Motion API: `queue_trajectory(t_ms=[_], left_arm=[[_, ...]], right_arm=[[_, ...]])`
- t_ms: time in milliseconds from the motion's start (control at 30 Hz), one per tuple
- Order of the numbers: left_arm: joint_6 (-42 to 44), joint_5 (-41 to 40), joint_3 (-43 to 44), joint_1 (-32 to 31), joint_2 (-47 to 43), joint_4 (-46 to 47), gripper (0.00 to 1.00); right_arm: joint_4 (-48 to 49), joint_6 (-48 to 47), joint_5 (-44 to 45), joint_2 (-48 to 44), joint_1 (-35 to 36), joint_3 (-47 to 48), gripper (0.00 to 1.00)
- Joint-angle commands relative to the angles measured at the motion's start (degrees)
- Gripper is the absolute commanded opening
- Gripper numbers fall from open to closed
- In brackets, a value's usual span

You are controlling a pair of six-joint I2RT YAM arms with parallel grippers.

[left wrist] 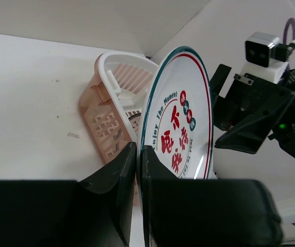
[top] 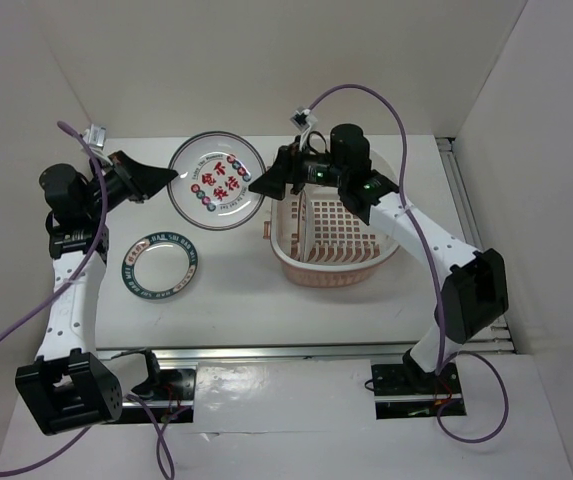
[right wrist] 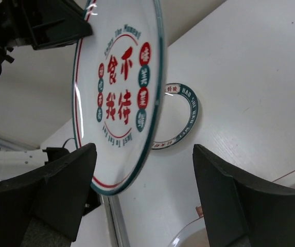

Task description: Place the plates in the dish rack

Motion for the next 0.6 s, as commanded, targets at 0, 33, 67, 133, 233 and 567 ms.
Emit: queue_trajectory(t_ms=[0, 33, 67, 133, 233, 567], left_arm=[[-2.07, 1.82, 0.71, 0.11, -1.37, 6.75, 0.0], [-2.07, 2.34, 0.71, 0.11, -1.37, 6.75, 0.0], [-2.07, 2.35, 0.71, 0.11, -1.37, 6.75, 0.0], [-2.07, 2.35, 0.71, 0.11, -1.37, 6.75, 0.0], [-3.3, 3.05, 0.18, 0.11, -1.37, 8.67, 0.0], [-1.9, 2.79, 0.61, 0.11, -2.5, 5.45, 0.0]], right_arm=[[4.01, 3.02, 3.54, 1.65, 0.41, 2.68, 0.8], [4.79, 4.16, 3.55, 1.66, 0.41, 2.68, 0.77], [5.41, 4.69, 3.55, 2.18, 0.41, 2.68, 0.72], [6.54, 6.35, 4.25, 2.19, 0.41, 2.68, 0.57], [8.92, 9.6, 4.25, 2.19, 0.41, 2.68, 0.46], [8.5, 12.88, 10.13, 0.27, 3.14, 3.82, 0.0]])
